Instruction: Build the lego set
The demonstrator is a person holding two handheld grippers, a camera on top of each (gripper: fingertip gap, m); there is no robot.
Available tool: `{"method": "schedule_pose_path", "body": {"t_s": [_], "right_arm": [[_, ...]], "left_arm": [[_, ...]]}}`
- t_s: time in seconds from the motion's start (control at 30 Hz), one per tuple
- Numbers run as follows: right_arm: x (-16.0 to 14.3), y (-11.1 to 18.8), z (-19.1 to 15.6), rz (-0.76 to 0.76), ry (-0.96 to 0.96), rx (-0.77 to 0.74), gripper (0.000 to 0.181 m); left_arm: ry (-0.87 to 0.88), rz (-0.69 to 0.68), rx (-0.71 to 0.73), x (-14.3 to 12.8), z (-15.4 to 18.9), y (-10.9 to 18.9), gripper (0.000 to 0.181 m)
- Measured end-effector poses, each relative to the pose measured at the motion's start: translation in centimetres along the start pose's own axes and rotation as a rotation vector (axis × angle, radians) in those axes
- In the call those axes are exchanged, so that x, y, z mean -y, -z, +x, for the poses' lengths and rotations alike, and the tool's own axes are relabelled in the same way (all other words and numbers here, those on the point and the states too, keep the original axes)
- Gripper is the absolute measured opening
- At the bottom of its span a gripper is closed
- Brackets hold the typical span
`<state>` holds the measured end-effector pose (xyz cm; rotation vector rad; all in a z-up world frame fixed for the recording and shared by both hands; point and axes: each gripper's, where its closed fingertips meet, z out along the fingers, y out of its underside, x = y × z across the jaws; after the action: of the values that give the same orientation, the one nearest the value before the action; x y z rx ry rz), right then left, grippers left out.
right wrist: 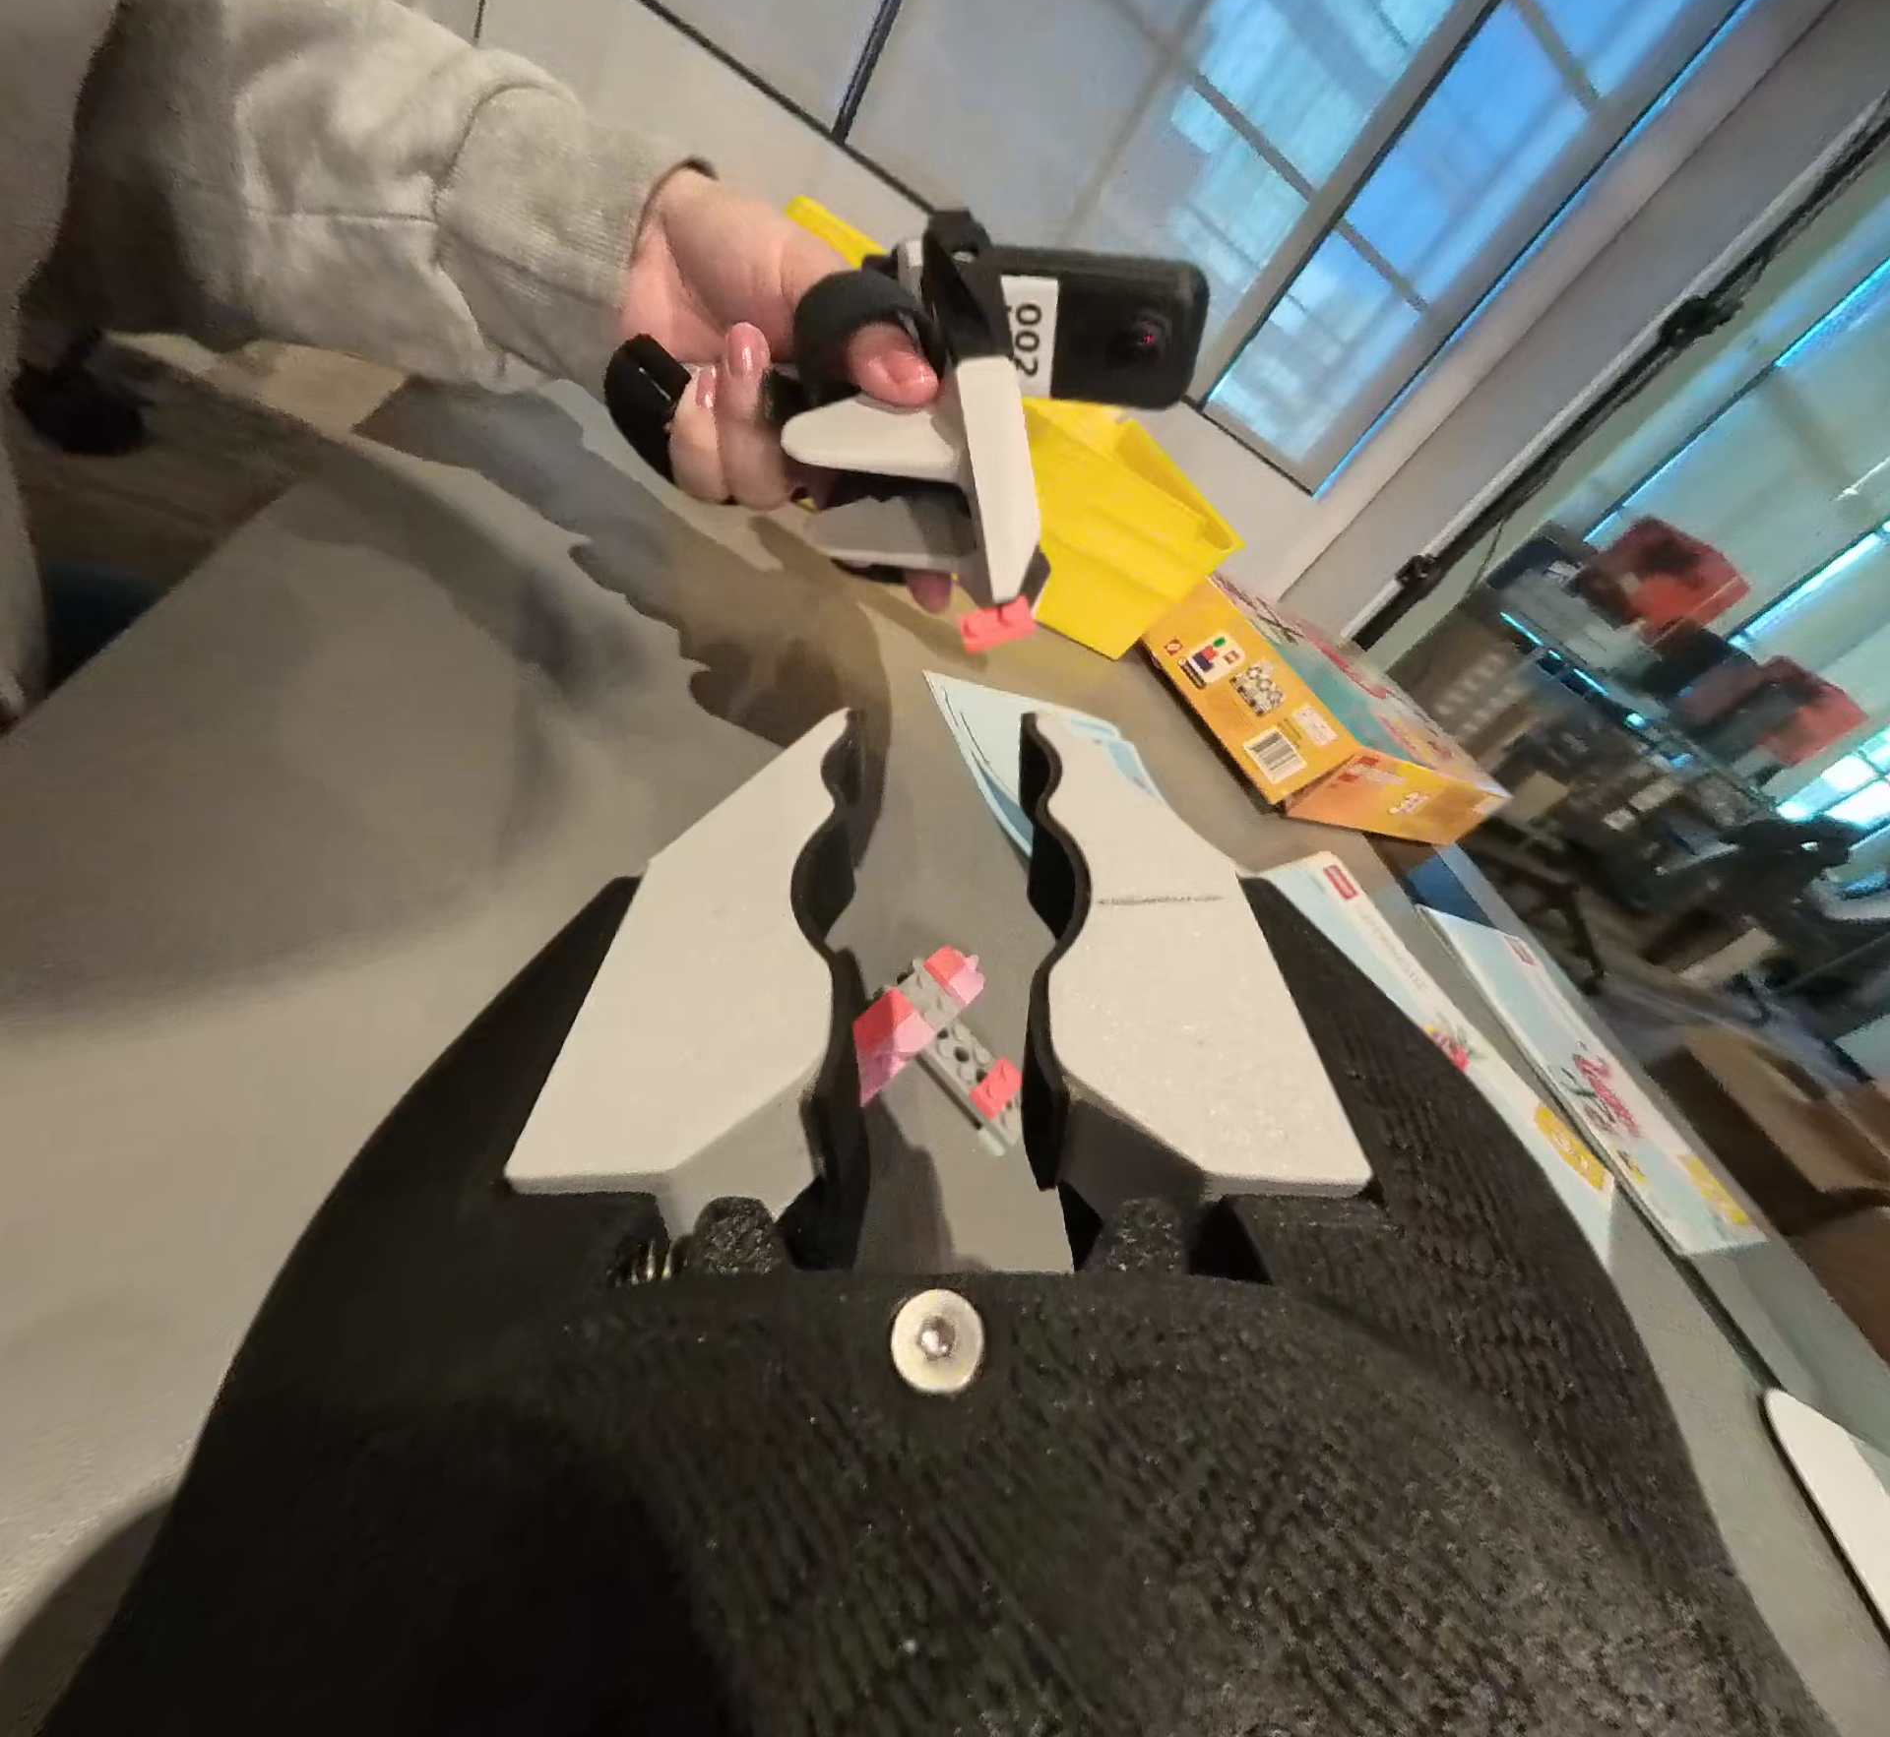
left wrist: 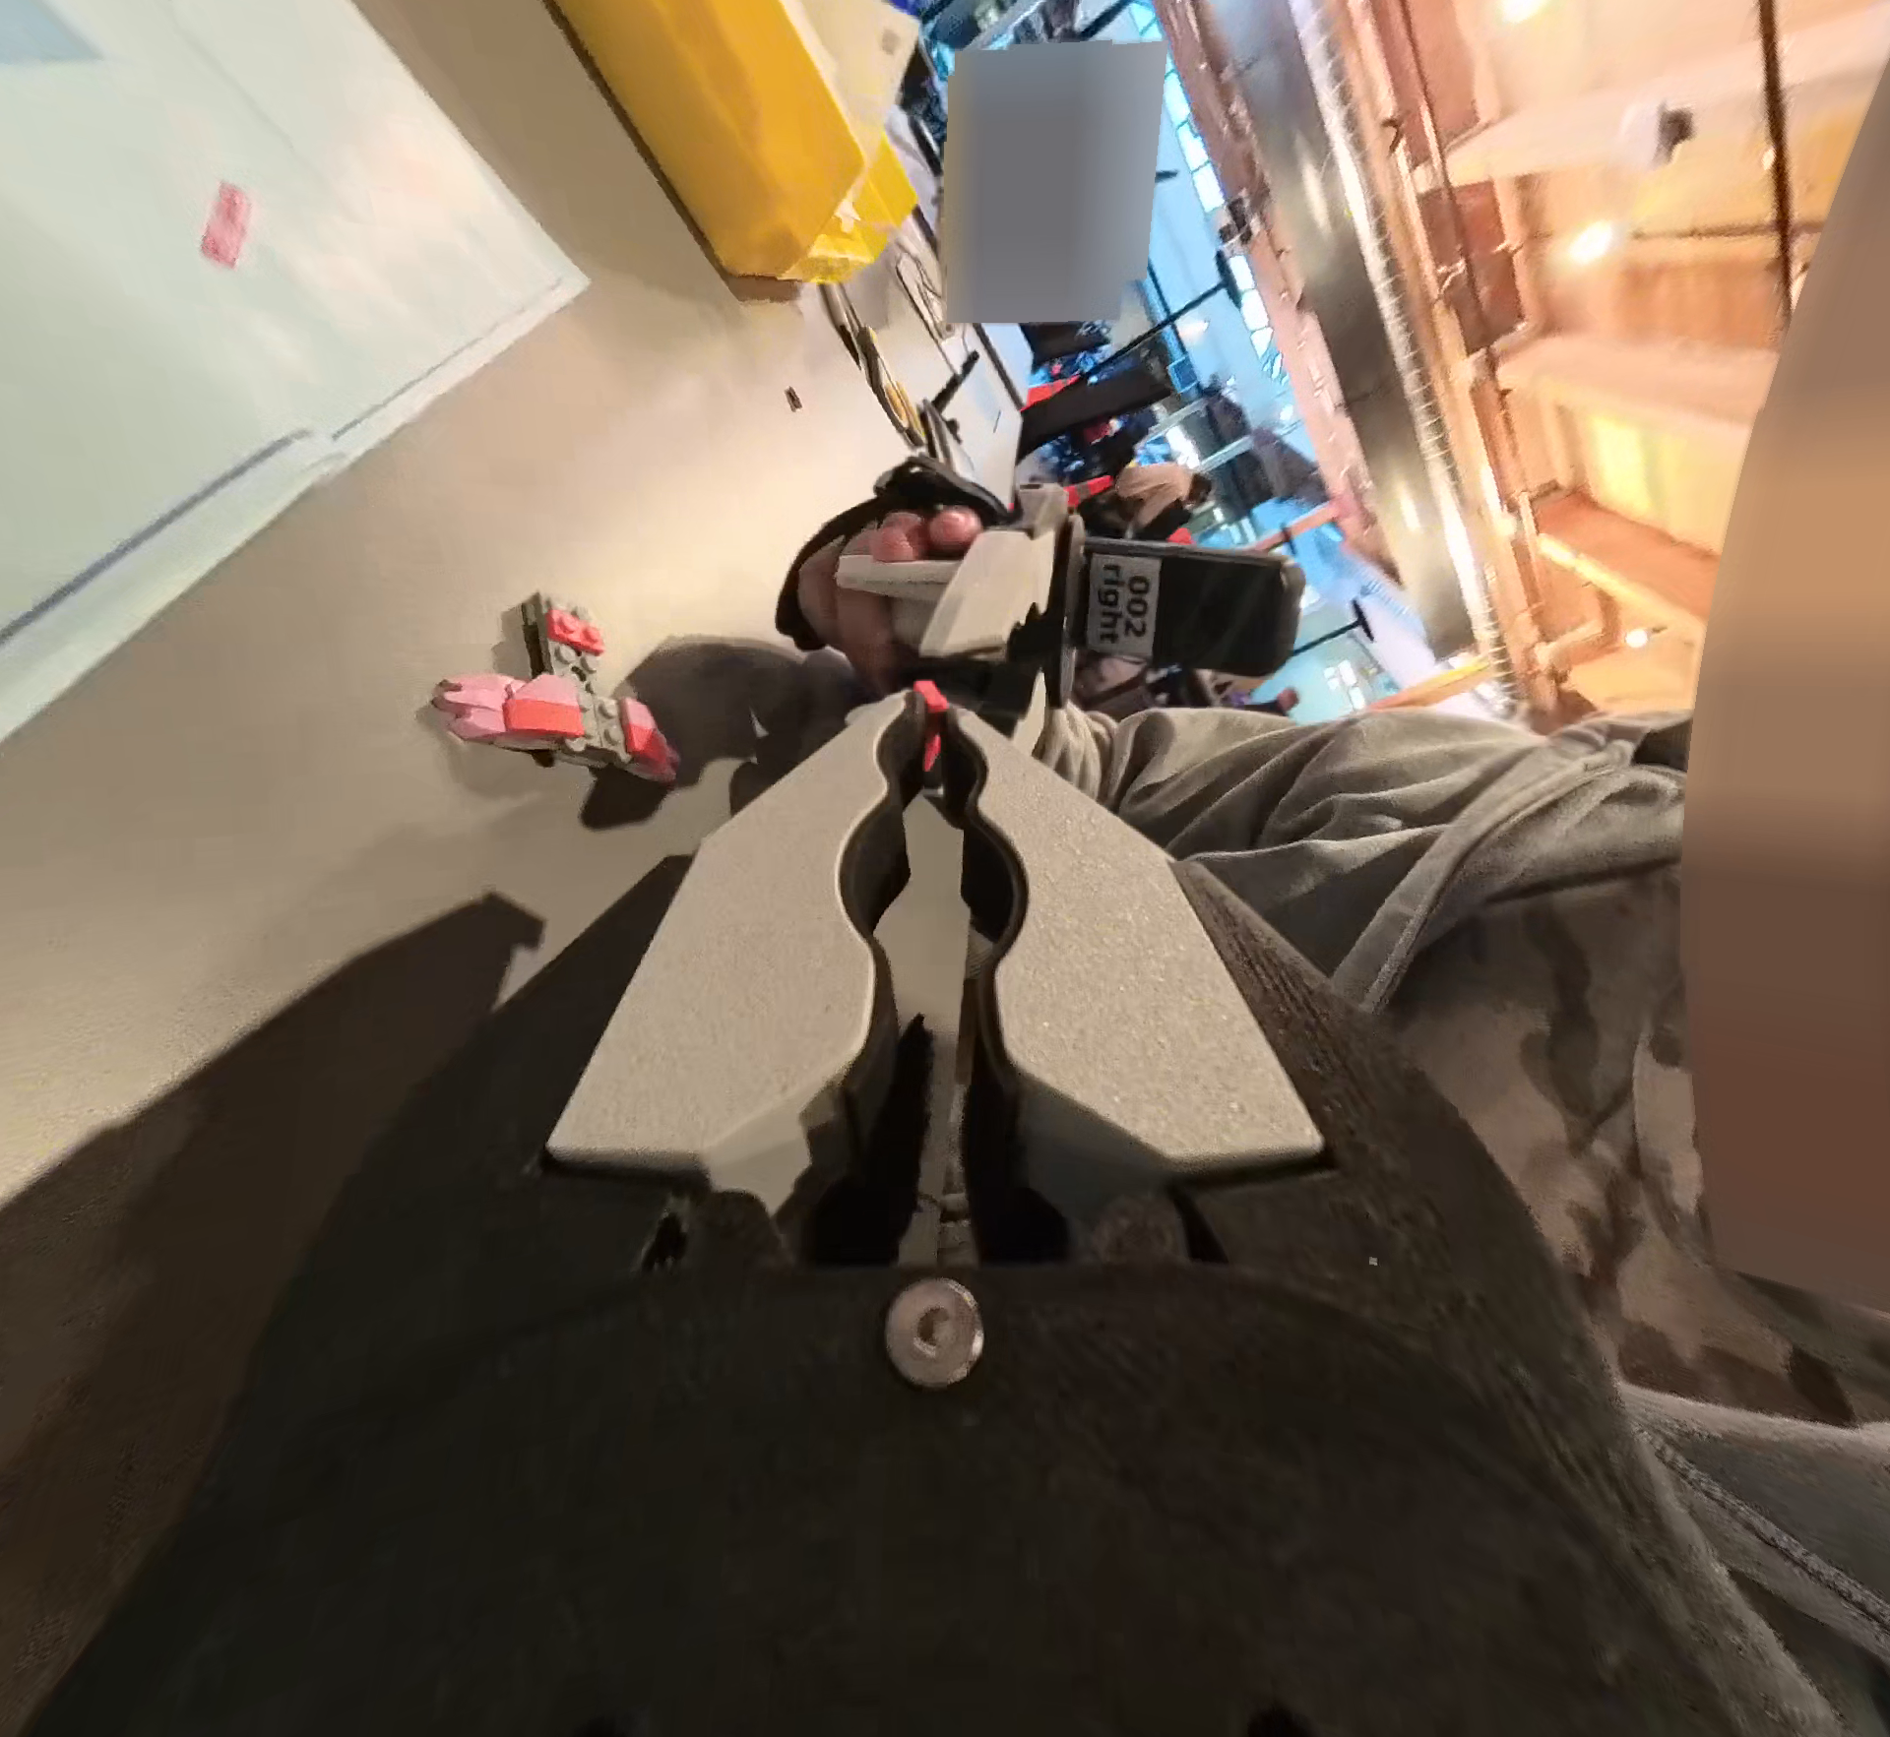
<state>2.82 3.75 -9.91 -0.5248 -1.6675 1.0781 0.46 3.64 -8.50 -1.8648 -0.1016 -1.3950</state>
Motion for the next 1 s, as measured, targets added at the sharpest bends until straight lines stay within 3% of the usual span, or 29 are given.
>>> {"method": "schedule_pose_path", "body": {"t_s": [0.3,0.63,0.73,0.83,0.9,1.0], "right_arm": [[-0.6,-0.7,-1.5,-0.041,0.022,0.059,0.019],[-1.9,-1.1,-2.0,-0.108,0.016,0.089,0.014],[-2.1,-0.8,-1.6,-0.122,-0.007,0.088,0.014],[-3.2,0.5,0.7,-0.183,-0.032,0.028,0.014],[-4.7,1.9,2.4,-0.265,-0.047,-0.014,0.014],[-7.3,3.6,3.2,-0.403,-0.102,-0.003,0.014]], "left_arm": [[0.234,-0.141,-0.186,-3.1,-1.3,-2.0,0.001],[0.269,-0.141,-0.218,-3.5,-1.6,-2.3,0.001],[0.199,-0.102,-0.151,-3.1,-2.0,-2.6,0.004],[0.075,0.011,-0.033,-1.4,-3.0,-2.2,0.036],[-0.045,0.082,0.101,-0.3,-4.7,-1.5,0.045],[-0.272,0.010,0.338,-0.8,-6.9,-1.2,0.046]]}}
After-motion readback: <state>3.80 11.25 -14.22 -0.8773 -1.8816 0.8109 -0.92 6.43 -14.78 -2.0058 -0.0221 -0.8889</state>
